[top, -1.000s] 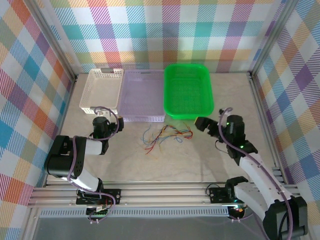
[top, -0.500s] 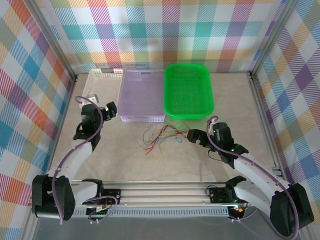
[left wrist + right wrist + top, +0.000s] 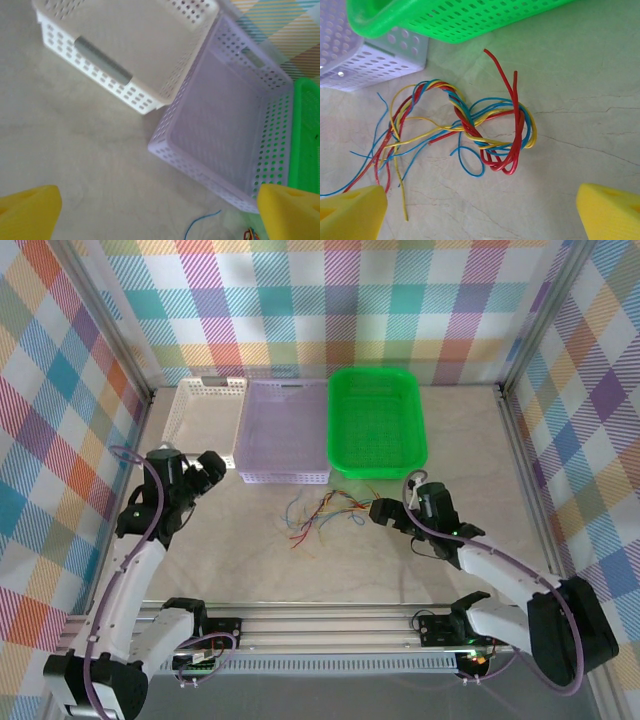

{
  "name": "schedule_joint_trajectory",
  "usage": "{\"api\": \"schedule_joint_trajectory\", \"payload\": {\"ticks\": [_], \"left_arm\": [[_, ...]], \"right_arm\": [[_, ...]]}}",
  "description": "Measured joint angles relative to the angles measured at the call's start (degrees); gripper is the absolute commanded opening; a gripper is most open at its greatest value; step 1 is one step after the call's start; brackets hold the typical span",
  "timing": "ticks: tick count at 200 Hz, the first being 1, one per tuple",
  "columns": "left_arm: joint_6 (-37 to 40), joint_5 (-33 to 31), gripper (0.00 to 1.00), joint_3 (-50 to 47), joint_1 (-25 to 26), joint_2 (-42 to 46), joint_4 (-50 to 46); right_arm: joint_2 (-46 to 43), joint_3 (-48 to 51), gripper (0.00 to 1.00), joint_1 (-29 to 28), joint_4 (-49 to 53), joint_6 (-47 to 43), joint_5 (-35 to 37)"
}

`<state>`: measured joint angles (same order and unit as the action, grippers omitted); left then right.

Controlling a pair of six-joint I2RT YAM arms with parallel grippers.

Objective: Untangle the cables

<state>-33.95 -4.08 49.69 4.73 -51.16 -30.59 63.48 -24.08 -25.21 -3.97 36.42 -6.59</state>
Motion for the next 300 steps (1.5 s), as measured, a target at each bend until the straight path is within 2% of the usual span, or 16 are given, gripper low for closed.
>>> {"api": "schedule_joint_trajectory", "payload": {"ticks": [48, 93, 124, 149, 230, 262, 269, 300], "left_arm": [[-1.4, 3.7, 1.00, -2.6, 0.0, 6.3, -1.3], [-1.4, 6.4, 1.00, -4.0, 0.1, 6.5, -1.7], [-1.6, 7.8, 1.00, -5.5, 0.1, 6.6, -1.3], [-1.9, 8.6, 1.00, -7.3, 0.1, 7.1, -0.9], [-2.7, 12.4, 1.00, -9.2, 0.5, 8.7, -0.3], [-3.1, 13.7, 1.00, -11.1, 0.5, 9.8, 0.6], [-3.4, 14.1, 1.00, -11.4, 0.6, 10.1, 0.8], [-4.2, 16.8, 0.99, -13.2, 1.2, 11.0, 2.4]], "right_arm": [[10.0, 0.0, 0.92, 0.0, -5.4, -0.2, -1.3], [15.7, -0.8, 0.83, -0.7, -11.1, -0.2, -1.9], [19.5, -1.3, 0.58, -0.8, -15.5, 0.7, -2.0], [22.5, -2.4, 0.46, -1.0, -17.9, 1.4, -2.4], [23.4, -2.7, 0.21, -2.3, -20.8, 2.0, -2.1], [23.3, -2.7, 0.07, -2.6, -21.3, 1.9, -2.1], [23.1, -2.7, 0.00, -2.7, -21.5, 1.6, -2.0], [21.0, -2.7, 0.00, -3.0, -21.4, 1.3, -2.1]]}}
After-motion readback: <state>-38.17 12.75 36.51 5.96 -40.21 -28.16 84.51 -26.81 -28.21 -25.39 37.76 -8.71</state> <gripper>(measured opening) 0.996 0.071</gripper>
